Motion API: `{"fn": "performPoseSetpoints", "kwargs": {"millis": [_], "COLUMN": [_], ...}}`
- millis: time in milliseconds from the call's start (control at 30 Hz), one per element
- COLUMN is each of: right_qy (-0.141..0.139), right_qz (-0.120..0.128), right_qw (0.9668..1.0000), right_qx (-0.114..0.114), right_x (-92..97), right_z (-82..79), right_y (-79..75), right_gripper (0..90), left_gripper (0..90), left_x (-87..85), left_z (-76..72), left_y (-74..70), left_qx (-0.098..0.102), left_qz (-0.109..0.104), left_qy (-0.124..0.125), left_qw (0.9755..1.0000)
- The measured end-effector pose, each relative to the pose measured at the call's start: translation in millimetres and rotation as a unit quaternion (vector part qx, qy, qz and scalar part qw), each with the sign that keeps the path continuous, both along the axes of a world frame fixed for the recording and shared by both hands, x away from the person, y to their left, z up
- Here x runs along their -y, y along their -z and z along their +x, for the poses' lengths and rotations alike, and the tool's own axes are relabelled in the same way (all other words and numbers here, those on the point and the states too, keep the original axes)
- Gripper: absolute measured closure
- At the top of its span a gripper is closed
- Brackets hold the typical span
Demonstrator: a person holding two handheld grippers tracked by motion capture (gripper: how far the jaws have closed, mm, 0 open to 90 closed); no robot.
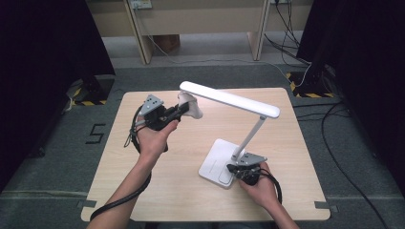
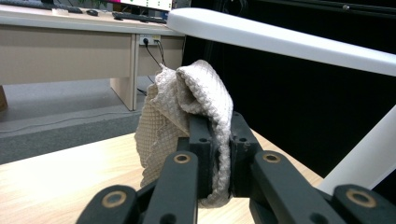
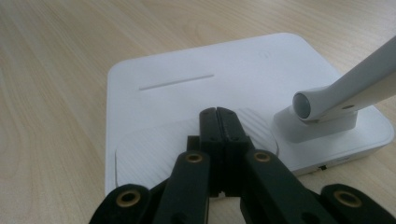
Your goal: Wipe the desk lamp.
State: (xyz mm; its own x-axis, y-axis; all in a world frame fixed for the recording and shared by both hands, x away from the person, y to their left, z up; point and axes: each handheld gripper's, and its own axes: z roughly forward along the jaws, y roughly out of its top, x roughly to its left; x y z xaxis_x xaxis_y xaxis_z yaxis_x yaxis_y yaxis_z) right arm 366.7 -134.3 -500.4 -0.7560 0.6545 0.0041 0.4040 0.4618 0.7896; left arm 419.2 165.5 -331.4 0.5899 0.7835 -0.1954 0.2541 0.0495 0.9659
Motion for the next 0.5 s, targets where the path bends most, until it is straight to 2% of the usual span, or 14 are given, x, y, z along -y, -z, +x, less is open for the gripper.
{"fn": "performPoseSetpoints", "kwargs": {"millis": [67, 233, 300, 333, 400, 500], "right_qy": [0.001, 0.005, 0.013, 0.013, 0.035, 0.058], "right_qz": [0.001, -0.004, 0.011, 0.011, 0.020, 0.025], "right_qw": [1.0000, 0.9999, 0.9998, 0.9998, 0.9992, 0.9979], "right_qx": [-0.002, -0.008, -0.005, -0.005, 0.005, 0.014], "right_x": [0.0, 1.4, 5.0, 5.0, 13.7, 27.3], "right_z": [-0.1, -0.3, -3.6, -3.6, -9.3, -13.7], "right_y": [0.0, -4.3, -10.0, -10.0, -19.5, -26.3], "right_gripper": [90.0, 73.4, 68.3, 68.3, 62.0, 58.6], "left_gripper": [83.0, 83.0, 83.0, 83.0, 83.0, 83.0], "left_x": [1.1, 3.8, 3.2, 3.2, 2.3, 0.6], "left_z": [0.2, 2.1, 2.8, 2.8, 2.9, 2.3], "left_y": [-0.1, -3.9, -5.5, -5.5, -7.6, -8.7], "left_qx": [0.000, 0.003, 0.004, 0.004, 0.006, 0.007], "left_qz": [0.000, -0.003, -0.004, -0.004, -0.003, -0.003], "left_qy": [0.001, 0.006, 0.005, 0.005, 0.005, 0.004], "left_qw": [1.0000, 1.0000, 1.0000, 1.0000, 1.0000, 1.0000]}}
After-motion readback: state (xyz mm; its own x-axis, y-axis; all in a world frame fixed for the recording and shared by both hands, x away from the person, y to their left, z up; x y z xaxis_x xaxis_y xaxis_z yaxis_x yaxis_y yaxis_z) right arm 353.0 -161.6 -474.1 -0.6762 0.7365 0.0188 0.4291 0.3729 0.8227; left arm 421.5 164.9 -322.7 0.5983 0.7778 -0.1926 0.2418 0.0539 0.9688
